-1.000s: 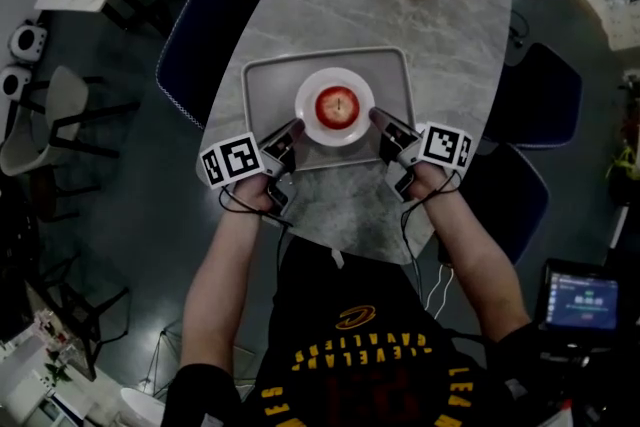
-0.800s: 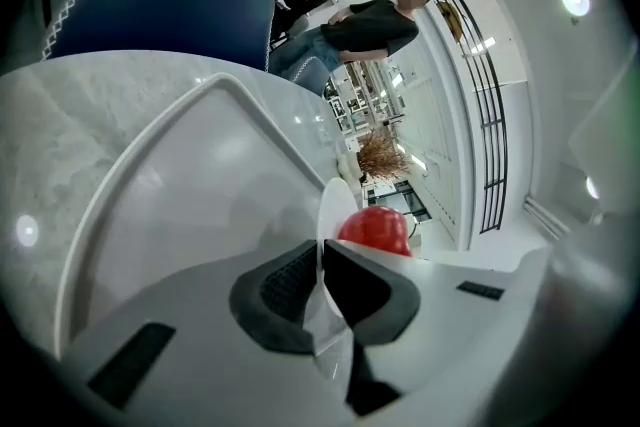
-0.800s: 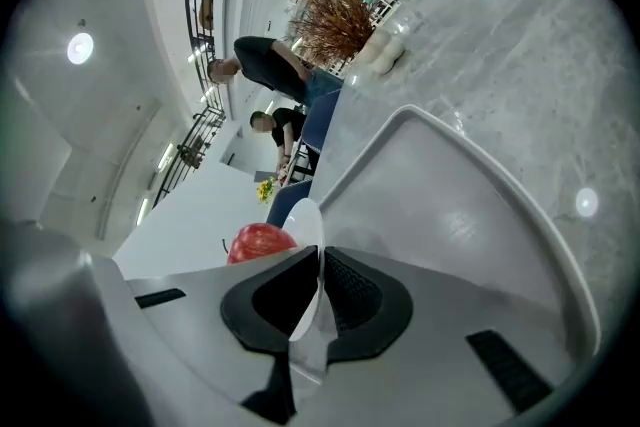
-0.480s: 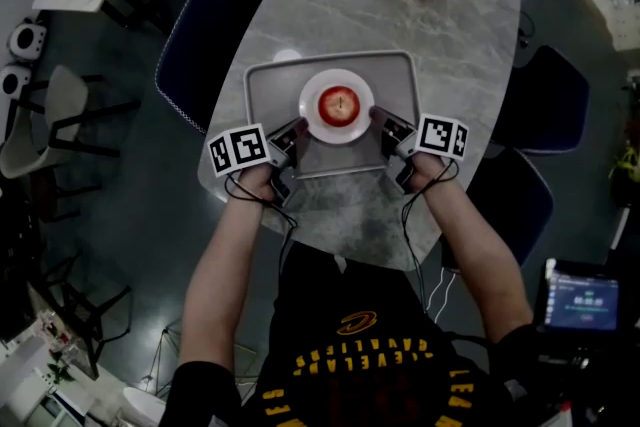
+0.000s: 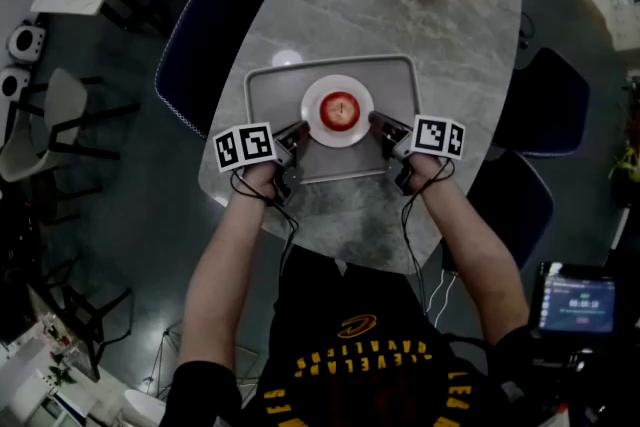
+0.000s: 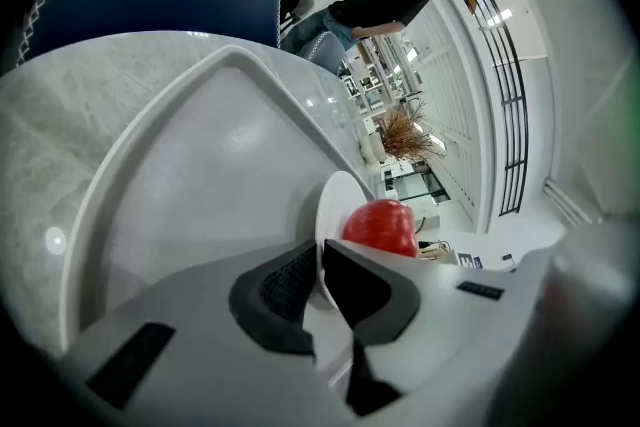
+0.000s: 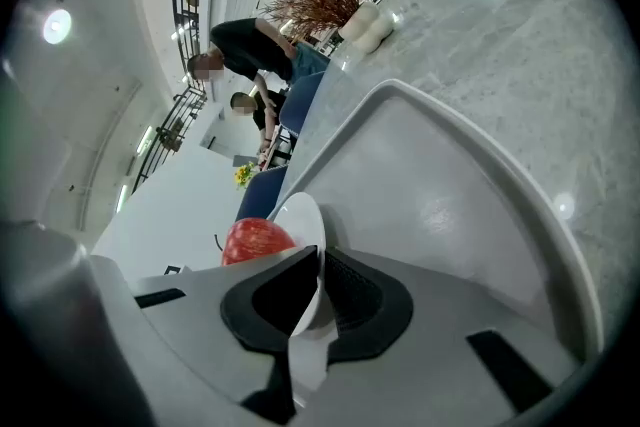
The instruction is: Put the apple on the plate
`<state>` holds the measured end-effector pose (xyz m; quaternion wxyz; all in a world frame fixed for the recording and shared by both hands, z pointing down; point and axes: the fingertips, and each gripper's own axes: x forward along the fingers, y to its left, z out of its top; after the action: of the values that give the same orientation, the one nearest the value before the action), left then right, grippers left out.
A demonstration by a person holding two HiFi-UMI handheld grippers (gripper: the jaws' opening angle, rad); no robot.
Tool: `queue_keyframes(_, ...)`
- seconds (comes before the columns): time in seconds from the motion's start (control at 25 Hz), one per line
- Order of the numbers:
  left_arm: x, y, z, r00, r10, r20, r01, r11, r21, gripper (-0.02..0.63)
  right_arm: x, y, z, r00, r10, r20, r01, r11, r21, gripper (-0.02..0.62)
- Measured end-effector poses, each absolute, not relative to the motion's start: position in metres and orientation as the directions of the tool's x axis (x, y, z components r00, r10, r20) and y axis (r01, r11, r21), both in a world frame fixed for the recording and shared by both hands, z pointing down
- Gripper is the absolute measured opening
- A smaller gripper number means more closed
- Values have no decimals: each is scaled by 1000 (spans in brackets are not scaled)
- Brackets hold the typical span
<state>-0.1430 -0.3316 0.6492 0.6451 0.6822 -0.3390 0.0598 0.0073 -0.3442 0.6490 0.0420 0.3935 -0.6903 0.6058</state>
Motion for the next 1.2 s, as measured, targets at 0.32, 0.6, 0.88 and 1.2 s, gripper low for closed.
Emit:
queue_keyframes(0.32, -141, -332, 657, 739, -358, 571, -589, 69, 805, 26, 9, -343, 658, -670, -465, 579, -631, -56, -774, 31)
queue_keyframes(0.6, -142, -332, 660, 728, -338, 596, -620, 47, 783, 26, 7, -345, 662, -657, -456, 600, -655, -48, -754, 31)
queue_keyframes(0.88, -144, -335, 661, 676, -346, 651, -693, 4, 721, 40, 4, -347, 661, -607, -427, 670, -760, 66, -646, 32)
queue_keyframes(1.2, -166, -336, 639, 533, -458, 712, -824, -89, 559, 46, 29, -347, 635, -490, -523, 697, -852, 119, -510, 32)
